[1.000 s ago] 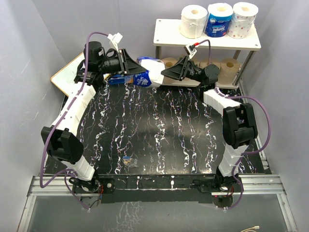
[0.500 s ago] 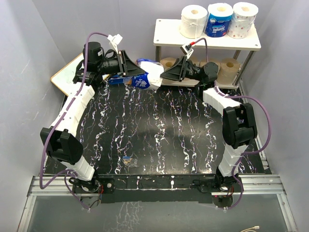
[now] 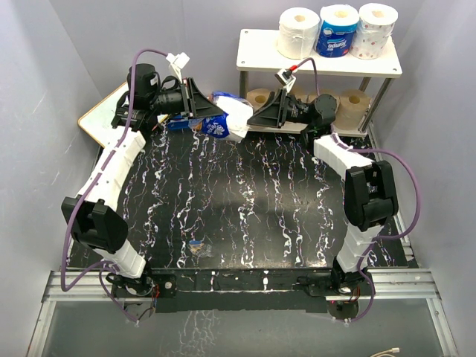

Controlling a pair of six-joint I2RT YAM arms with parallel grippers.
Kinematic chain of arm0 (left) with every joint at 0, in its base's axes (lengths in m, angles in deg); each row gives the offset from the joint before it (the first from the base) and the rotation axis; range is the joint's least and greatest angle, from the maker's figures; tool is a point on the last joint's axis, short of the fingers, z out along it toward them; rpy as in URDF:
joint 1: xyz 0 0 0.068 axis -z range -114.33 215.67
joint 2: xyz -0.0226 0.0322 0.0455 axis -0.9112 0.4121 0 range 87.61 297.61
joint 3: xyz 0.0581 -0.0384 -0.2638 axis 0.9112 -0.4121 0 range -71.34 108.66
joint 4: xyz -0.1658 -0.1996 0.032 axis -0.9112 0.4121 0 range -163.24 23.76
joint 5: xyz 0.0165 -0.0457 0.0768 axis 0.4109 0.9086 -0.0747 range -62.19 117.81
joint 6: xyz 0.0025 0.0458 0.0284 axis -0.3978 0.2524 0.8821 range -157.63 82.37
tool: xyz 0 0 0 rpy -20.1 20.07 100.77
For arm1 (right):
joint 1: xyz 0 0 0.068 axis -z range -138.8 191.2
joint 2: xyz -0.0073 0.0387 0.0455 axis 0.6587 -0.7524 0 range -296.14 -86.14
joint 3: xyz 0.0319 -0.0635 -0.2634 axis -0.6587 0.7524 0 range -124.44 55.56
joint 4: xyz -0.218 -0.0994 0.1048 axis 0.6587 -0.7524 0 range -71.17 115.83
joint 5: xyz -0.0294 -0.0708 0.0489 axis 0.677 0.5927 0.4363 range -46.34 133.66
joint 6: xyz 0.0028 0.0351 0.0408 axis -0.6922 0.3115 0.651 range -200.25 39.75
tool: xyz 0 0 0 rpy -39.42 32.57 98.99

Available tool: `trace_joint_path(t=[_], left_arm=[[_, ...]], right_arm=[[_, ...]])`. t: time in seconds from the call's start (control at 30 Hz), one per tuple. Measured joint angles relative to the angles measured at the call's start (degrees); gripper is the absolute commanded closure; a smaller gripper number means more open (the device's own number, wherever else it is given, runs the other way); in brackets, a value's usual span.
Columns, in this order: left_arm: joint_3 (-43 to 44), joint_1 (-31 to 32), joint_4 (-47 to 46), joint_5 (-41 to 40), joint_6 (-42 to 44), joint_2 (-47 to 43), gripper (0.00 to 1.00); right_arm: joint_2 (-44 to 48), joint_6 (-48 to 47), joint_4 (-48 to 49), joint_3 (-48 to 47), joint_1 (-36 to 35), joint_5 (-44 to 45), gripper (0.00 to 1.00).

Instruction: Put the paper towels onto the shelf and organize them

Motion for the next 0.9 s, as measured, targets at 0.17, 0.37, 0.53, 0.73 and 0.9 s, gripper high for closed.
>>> trace_joint_path(t=[0.17, 0.37, 0.53, 0.73, 0.9], left_arm=[[0.28, -0.02, -0.26, 1.18, -0.26, -0.11, 1.00], [0.28, 0.00, -0.50, 2.47, -0.57, -0.33, 1.00], [0.28, 0.00, -0.52, 3.17, -0.76, -0.33, 1.00], [0.28, 0.00, -0.94, 3.45, -1.55, -0.33, 1.00], [0.15, 0.00, -1.57, 2.97, -1.86, -0.28, 1.00]], right_arm=[[1.55, -0.55, -1.07, 0.35, 0.13, -1.55, 0.20], [3.06, -0.63, -1.07, 1.40, 0.33, -3.28, 0.20], [3.32, -1.09, -1.01, 1.42, 0.50, -4.92, 0.19], [3.32, -0.15, 0.68, 1.42, 0.92, -6.05, 0.19], [3.34, 0.50, 3.32, 1.42, 0.92, -7.93, 0.19]])
